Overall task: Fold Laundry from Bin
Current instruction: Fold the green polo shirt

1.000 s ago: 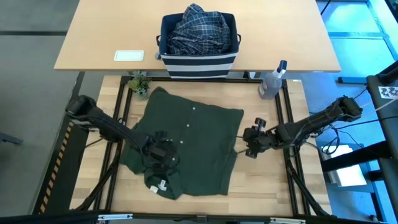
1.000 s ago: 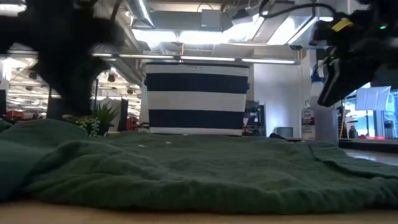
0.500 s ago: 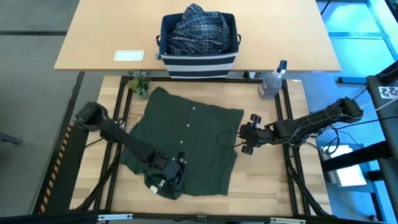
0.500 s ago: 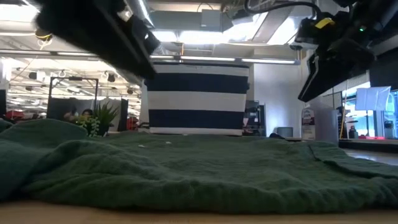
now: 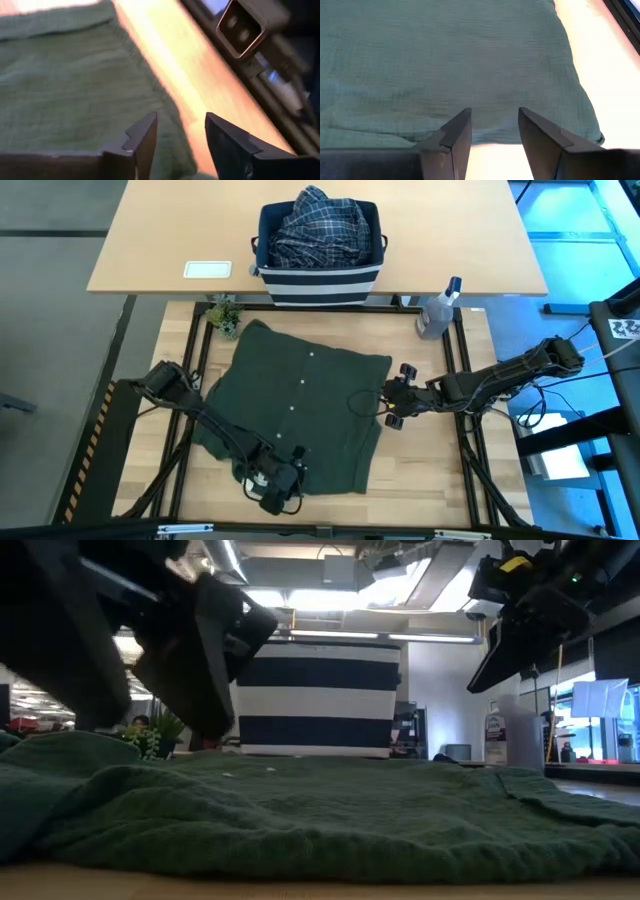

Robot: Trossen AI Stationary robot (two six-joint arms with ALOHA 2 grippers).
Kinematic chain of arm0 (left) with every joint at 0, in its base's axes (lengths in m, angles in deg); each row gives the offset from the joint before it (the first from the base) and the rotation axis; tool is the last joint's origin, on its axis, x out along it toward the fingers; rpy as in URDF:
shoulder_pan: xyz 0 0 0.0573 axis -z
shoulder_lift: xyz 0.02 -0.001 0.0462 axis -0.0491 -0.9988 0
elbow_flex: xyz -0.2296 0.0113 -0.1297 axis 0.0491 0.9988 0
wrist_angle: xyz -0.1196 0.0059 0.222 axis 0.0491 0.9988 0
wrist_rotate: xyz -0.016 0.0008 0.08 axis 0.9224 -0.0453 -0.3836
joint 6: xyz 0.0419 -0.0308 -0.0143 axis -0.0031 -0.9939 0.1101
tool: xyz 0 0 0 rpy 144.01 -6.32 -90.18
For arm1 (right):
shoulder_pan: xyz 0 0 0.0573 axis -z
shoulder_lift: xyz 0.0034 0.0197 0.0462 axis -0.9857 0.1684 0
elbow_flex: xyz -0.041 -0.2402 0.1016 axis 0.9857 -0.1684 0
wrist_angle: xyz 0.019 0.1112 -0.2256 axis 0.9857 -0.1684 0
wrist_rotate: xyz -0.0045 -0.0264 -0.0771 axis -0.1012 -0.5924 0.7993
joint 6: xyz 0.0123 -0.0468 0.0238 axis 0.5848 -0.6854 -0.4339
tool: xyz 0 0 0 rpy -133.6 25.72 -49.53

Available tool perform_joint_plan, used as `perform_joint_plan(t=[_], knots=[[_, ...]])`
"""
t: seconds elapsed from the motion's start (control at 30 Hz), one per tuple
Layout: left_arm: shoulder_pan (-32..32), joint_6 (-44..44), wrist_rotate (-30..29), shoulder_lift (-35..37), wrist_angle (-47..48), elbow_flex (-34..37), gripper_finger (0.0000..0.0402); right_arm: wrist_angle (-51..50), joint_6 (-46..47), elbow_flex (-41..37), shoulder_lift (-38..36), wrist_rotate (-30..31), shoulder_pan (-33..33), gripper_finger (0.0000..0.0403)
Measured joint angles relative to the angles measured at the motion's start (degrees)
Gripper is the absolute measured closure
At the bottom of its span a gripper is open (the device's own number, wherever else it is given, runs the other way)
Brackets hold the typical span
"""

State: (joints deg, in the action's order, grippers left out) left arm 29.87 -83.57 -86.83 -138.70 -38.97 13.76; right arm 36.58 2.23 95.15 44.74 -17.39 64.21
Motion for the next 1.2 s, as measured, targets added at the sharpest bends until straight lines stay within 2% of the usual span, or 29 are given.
perform_joint_plan(t=[0.23, 0.47, 0.57, 0.7, 0.93, 1.2], knots=[[0.0, 3.5, -1.2, -2.9, 1.4, -2.5, 0.0181, 0.4, 0.0, 0.0, 0.0, 0.1, 0.0, 0.0244], [0.0, 6.2, -6.9, -3.6, 1.5, -2.6, 0.0179, 0.7, 0.0, 0.0, 0.0, 0.2, 0.0, 0.0244], [0.0, 6.3, -8.8, -3.6, 3.0, -2.6, 0.0199, 0.7, -1.0, 0.0, 0.0, 0.7, 0.0, 0.0244], [0.0, 6.4, -9.2, -3.6, 6.4, -2.6, 0.0248, 0.7, -2.9, 0.0, 0.0, 1.1, 0.0, 0.0244], [-0.3, 4.8, -9.4, -3.6, 7.8, -2.6, 0.0382, 0.5, -7.4, 0.0, 0.0, -0.6, 0.0, 0.0244], [-0.5, -0.5, -11.6, -3.1, 7.0, -2.6, 0.0399, 2.3, -9.9, -1.7, 0.0, -9.5, -1.5, 0.0244]])
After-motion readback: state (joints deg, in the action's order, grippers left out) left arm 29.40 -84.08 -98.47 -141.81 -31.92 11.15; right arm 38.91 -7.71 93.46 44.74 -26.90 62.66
